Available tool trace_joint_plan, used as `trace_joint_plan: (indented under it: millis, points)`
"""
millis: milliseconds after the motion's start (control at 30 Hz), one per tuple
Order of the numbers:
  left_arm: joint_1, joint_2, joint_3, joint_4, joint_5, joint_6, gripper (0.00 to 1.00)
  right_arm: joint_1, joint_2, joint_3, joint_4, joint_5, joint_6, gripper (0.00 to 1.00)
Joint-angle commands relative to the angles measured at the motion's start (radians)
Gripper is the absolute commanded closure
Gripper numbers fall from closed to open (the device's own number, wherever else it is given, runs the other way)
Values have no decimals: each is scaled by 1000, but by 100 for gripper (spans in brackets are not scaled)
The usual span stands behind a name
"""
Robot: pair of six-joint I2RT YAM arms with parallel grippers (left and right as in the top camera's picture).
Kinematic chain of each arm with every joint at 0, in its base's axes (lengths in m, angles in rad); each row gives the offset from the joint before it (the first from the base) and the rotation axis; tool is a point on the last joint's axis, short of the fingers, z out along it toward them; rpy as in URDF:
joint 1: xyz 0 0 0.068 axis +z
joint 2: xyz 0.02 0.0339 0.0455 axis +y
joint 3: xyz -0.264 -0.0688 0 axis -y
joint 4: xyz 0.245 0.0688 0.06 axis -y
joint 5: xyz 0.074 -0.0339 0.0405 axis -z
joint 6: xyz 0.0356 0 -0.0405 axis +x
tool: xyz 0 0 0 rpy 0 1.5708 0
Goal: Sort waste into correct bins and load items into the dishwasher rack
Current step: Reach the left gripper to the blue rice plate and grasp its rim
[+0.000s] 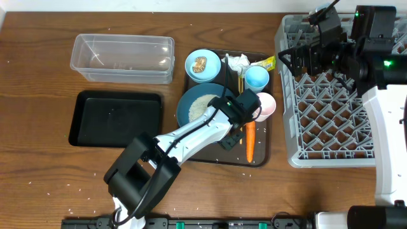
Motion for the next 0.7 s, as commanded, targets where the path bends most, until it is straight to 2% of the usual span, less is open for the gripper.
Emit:
trace_joint_plan:
  millis: [0,433,467,567,667]
  points:
    - [6,3,-18,3,-23,42,57,-7,-8,17,-4,3,-5,1]
    - [36,3,-93,79,-46,45,57,-7,-8,17,-4,3,-5,1]
    - [39,3,-95,78,-46,44,63,-7,-8,17,-4,3,-5,1]
    - [43,3,-94,76,-45,43,91,-7,-8,17,-4,3,-5,1]
    - [43,-1,-90,59,-46,43,94,-7,-8,17,-4,3,-5,1]
